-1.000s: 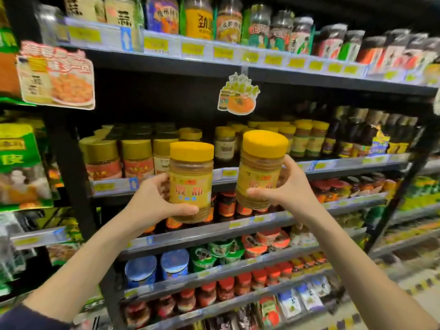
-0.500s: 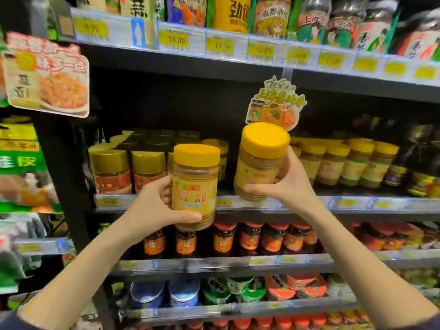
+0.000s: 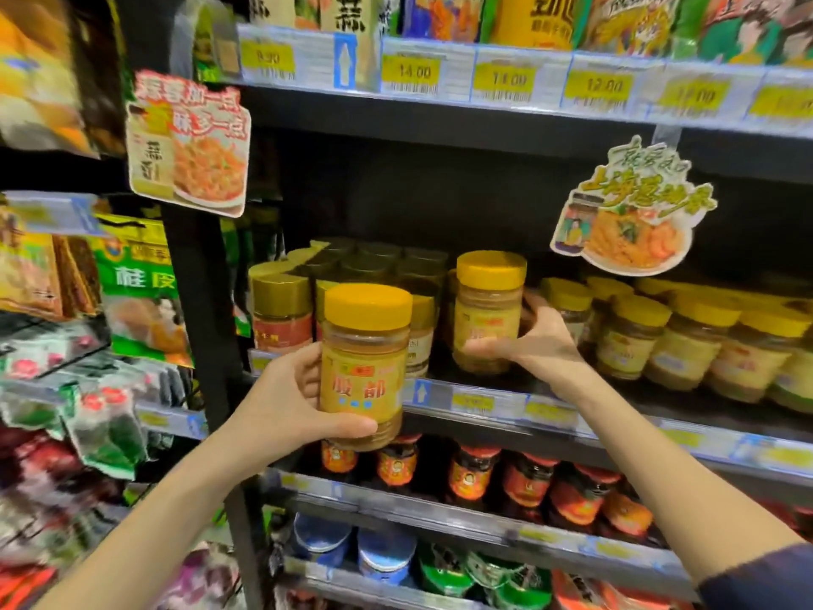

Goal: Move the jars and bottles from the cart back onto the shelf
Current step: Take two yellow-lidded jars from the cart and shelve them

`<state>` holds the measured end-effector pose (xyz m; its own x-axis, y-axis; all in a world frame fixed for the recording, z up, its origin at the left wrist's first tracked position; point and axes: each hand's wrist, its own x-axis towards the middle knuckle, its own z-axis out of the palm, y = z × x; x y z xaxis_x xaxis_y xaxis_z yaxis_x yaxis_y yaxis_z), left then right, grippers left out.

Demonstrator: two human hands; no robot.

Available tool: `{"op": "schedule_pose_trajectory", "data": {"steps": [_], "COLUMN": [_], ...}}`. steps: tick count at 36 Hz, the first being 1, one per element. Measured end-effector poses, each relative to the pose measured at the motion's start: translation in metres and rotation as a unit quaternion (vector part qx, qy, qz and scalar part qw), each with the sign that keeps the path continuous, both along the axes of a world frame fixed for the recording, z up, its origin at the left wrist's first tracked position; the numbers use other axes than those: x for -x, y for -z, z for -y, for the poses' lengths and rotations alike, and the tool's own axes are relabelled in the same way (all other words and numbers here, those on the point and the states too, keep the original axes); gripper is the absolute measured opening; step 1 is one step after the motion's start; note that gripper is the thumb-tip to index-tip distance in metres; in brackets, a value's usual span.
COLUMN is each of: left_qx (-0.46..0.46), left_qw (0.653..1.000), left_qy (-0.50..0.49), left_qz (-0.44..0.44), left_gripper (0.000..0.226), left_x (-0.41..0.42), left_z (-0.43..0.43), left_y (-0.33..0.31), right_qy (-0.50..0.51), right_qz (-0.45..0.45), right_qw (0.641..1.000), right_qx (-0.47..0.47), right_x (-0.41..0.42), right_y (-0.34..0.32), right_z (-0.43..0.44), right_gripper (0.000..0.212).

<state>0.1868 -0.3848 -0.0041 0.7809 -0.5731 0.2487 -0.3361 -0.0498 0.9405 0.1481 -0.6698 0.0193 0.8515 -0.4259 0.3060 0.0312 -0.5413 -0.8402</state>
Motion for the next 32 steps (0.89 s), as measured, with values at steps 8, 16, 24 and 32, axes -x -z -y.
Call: {"op": "schedule_pose_trajectory", "data": {"steps": [8, 16, 24, 32], "left_qx": [-0.005, -0.006, -0.008, -0.01], "left_qw": [0.999, 0.999, 0.999, 0.998], "left_qy": [-0.032, -0.038, -0.044, -0.055], "left_qz": [-0.004, 0.001, 0.003, -0.008], "left_gripper": [0.069, 0.068, 0.066, 0.062], "left_x": [0.008, 0.014, 0.02, 0.028], "left_z": [0.002, 0.004, 0.001, 0.003], "left_y": [0.0, -0.002, -0.002, -0.002], "right_qy": [-0.011, -0.034, -0.056, -0.043], "right_qz": [-0.067, -0.115, -0.128, -0.122], "right_qw": [0.997, 0.992, 0.99, 0.989], "right_qx": [0.019, 0.033, 0.007, 0.07], "right_x": [-0.011, -0.02, -0.023, -0.025], "right_y": [0.007, 0.01, 0.01, 0.011], "right_z": [0.008, 0.007, 0.008, 0.001], "right_gripper": [0.081, 0.088, 0.114, 0.108]}}
